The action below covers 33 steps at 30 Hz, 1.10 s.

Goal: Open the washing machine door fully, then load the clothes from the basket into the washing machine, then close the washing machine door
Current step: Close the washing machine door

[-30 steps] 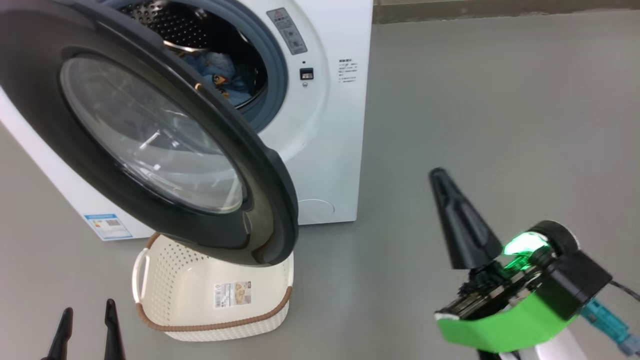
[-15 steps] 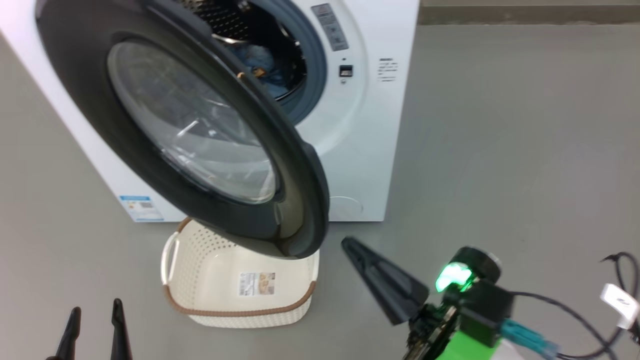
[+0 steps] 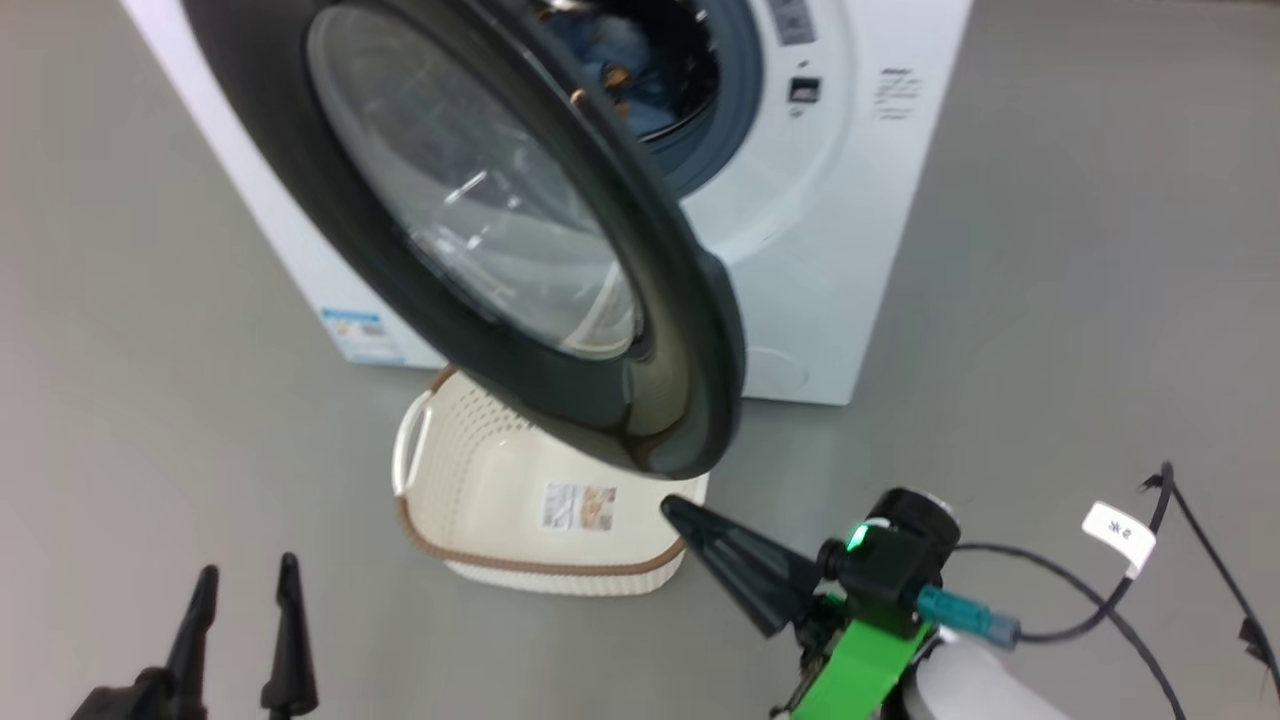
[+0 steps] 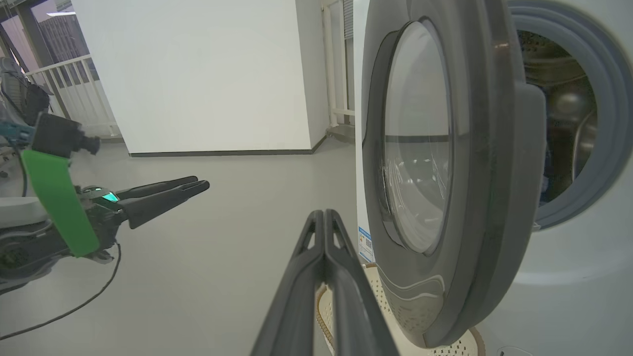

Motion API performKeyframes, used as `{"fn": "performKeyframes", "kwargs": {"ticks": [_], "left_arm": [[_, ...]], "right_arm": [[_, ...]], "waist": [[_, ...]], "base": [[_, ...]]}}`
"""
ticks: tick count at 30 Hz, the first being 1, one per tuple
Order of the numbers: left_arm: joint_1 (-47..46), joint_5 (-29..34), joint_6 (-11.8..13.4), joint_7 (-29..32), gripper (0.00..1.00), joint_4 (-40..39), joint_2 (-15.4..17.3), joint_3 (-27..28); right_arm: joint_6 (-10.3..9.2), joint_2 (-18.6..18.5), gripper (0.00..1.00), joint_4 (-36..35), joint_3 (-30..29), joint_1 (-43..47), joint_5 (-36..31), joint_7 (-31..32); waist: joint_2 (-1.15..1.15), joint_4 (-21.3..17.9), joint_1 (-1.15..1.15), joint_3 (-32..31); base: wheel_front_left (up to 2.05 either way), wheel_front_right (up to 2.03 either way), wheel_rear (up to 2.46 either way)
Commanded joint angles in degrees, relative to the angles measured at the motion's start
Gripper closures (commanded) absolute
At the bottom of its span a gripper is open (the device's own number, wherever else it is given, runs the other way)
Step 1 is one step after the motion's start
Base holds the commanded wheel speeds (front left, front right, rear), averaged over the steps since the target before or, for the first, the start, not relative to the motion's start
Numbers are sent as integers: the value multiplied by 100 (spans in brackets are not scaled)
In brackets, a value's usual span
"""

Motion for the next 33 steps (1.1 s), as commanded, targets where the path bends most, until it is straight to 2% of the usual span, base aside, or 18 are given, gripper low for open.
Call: {"fn": "performKeyframes", "kwargs": {"ticks": [1, 13, 21, 33], "left_arm": [[-235, -95, -24, -46, 0, -156, 76, 106], [-646, -328, -34, -46, 0, -37, 75, -256], [-1003, -421, -51, -46, 0, -80, 75, -470], [-1398, -694, -59, -46, 0, -116, 75, -798]], "right_arm": [[9, 50, 100, -15, 18, -179, 11, -27], [9, 311, 100, 919, -509, -870, -328, -27], [9, 729, 100, 1289, -1835, -1258, -824, -27], [9, 834, 100, 1477, -2662, -2202, -1399, -27]], "waist": [[0, 319, 0, 311], [0, 762, 0, 854], [0, 849, 0, 1279], [0, 896, 0, 1948]], "base": [[0, 0, 0], [0, 0, 0], [0, 0, 0], [0, 0, 0]]}}
